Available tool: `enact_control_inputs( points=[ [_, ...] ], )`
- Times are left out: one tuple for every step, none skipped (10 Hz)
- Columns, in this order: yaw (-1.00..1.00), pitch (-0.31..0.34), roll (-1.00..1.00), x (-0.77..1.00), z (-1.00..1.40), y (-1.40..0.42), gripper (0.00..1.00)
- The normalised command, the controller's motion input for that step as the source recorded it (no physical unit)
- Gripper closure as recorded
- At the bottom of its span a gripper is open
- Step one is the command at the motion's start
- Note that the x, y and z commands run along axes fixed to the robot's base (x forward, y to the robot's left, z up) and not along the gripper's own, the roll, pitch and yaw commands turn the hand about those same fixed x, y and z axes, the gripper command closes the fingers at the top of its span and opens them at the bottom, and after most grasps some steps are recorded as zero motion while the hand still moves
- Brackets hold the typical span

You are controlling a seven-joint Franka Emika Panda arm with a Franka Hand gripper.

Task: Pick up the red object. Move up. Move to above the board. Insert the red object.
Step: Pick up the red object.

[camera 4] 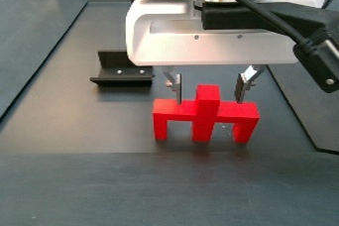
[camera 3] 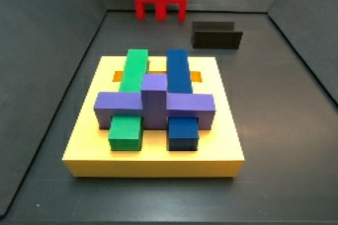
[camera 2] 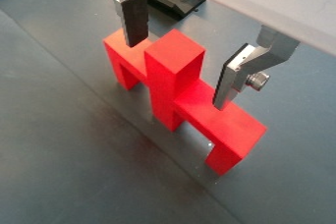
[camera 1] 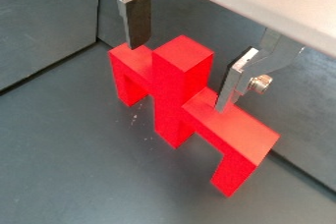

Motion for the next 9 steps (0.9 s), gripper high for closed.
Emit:
enact_control_inputs(
  points=[
    [-0.01, 0.0, 0.0, 0.0, -0.03, 0.0, 0.0],
    [0.0, 0.0, 0.0, 0.0, -0.02, 0.0, 0.0],
    [0.0, 0.0, 0.0, 0.0, -0.01, 0.02, 0.0],
    [0.0, 0.0, 0.0, 0.0, 0.0, 0.0, 0.0],
    [0.0, 0.0, 0.0, 0.0, 0.0, 0.0, 1.0],
    [0.0, 0.0, 0.0, 0.0, 0.0, 0.0, 1.0],
    [0.0, 0.0, 0.0, 0.0, 0.0, 0.0, 1.0],
    [0.0, 0.0, 0.0, 0.0, 0.0, 0.0, 1.0],
    [0.0, 0.0, 0.0, 0.0, 0.0, 0.0, 1.0]
  ],
)
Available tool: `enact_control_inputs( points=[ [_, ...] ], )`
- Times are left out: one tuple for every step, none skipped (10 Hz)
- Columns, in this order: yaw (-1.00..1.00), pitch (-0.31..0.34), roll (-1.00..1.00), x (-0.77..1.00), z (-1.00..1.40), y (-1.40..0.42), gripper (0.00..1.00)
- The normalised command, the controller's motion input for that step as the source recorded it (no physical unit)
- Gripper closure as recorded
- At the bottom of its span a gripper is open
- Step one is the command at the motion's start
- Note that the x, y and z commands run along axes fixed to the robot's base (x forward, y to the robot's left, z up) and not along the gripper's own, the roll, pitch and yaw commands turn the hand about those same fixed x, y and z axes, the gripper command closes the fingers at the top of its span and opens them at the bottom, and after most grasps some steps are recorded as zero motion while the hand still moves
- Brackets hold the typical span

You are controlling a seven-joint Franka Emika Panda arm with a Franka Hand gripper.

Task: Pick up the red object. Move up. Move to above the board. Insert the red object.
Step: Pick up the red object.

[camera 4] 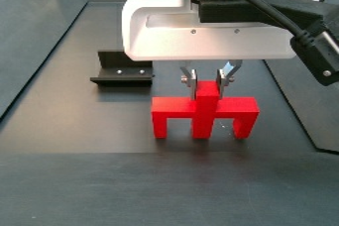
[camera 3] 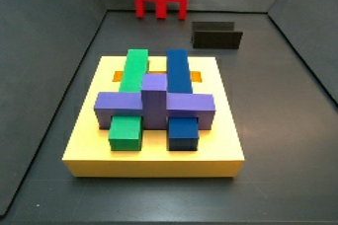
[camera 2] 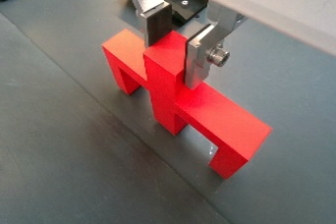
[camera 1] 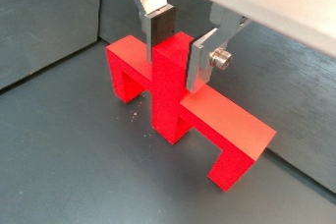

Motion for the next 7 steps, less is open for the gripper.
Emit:
enact_control_inputs(
  points=[
    [0.0, 0.0, 0.0, 0.0, 0.0, 0.0, 1.0],
    [0.0, 0.0, 0.0, 0.0, 0.0, 0.0, 1.0],
    [0.0, 0.0, 0.0, 0.0, 0.0, 0.0, 1.0],
    [0.0, 0.0, 0.0, 0.0, 0.0, 0.0, 1.0],
    [0.0, 0.0, 0.0, 0.0, 0.0, 0.0, 1.0],
    [0.0, 0.0, 0.0, 0.0, 0.0, 0.0, 1.0],
    [0.0, 0.0, 0.0, 0.0, 0.0, 0.0, 1.0]
  ],
)
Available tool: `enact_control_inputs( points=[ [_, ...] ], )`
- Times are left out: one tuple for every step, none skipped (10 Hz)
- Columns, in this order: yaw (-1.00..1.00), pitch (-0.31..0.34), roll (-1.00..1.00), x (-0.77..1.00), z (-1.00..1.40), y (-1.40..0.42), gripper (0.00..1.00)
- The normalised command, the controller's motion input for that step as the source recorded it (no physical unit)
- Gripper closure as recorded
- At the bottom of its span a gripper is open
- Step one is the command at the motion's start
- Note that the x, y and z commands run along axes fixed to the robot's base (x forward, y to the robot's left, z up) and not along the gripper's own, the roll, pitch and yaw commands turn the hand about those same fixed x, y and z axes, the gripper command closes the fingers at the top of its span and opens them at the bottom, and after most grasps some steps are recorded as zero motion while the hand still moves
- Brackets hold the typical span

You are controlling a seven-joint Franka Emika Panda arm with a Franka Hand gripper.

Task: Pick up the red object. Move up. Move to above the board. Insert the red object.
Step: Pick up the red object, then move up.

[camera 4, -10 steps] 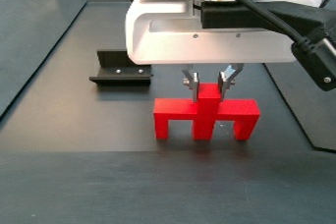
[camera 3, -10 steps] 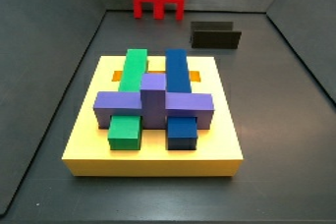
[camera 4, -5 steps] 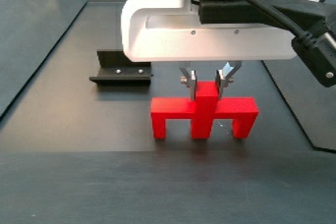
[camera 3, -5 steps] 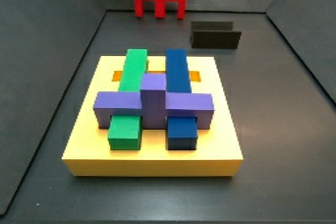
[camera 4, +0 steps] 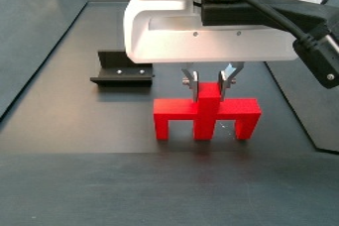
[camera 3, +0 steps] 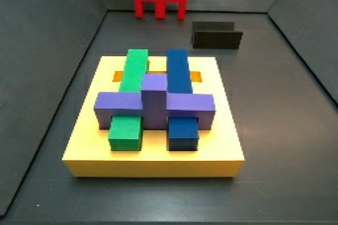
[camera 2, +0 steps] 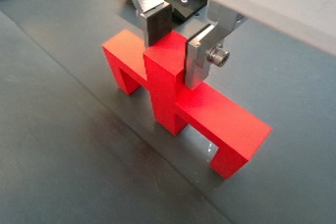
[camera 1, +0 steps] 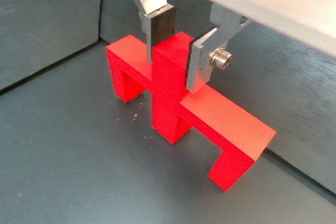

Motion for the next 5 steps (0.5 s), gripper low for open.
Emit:
enact_control_inputs(
  points=[
    [0.0, 0.0, 0.0, 0.0, 0.0, 0.0, 1.0],
    [0.0, 0.0, 0.0, 0.0, 0.0, 0.0, 1.0],
    [0.0, 0.0, 0.0, 0.0, 0.0, 0.0, 1.0],
    [0.0, 0.0, 0.0, 0.0, 0.0, 0.0, 1.0],
    [0.0, 0.0, 0.0, 0.0, 0.83, 0.0, 1.0]
  ],
)
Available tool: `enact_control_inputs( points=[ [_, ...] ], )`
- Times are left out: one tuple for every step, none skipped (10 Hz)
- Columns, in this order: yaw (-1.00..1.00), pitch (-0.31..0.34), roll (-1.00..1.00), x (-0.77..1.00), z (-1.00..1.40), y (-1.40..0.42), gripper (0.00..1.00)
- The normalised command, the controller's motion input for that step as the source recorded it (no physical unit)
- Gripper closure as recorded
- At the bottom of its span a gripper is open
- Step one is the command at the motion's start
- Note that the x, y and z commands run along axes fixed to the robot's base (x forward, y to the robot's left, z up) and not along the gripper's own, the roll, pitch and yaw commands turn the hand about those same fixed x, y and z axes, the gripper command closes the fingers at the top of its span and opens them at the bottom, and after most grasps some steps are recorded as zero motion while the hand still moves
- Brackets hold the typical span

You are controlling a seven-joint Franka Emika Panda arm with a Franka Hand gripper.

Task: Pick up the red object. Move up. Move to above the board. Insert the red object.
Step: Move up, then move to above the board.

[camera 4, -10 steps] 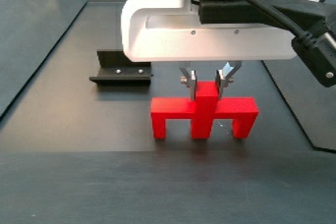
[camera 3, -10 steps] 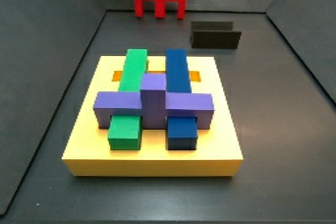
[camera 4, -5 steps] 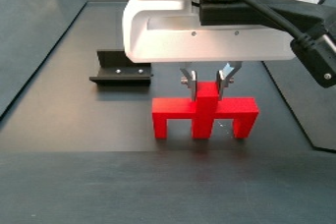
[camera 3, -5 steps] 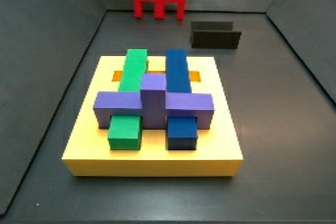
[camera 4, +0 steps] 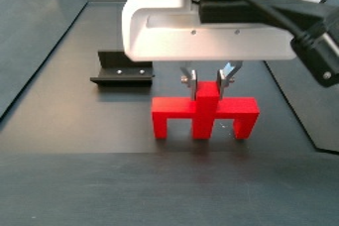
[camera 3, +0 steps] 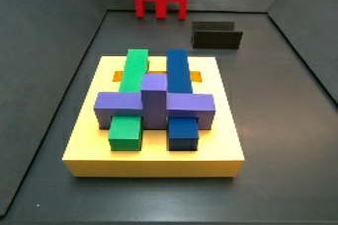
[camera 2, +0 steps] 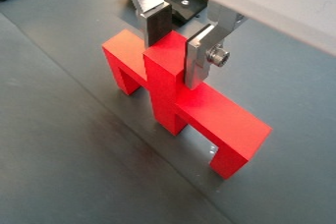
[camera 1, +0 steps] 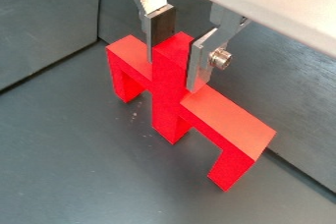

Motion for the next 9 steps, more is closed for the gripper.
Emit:
enact_control_inputs(
  points=[
    [-0.03, 0.005, -0.01, -0.05, 0.86, -0.07, 1.0],
    [-0.04, 0.01, 0.0, -0.1, 0.66, -0.07, 1.0],
    [-0.03, -0.006, 0.04, -0.06, 0.34, -0.04, 1.0],
    [0.0, 0.0, 0.0, 0.0, 1.4, 0.0, 1.0],
    [0.0, 0.002, -0.01, 0.0, 1.4, 0.0, 1.0],
    [0.0, 0.03, 0.01, -0.04, 1.4, -0.01, 1.0],
    [0.01, 0.035, 0.01, -0.02, 1.4, -0.01, 1.0],
    [0.0, 0.093, -0.01, 0.05, 0.66, 0.02, 1.0],
    [0.0, 0.094, 0.0, 0.04, 0.37, 0.01, 1.0]
  ],
)
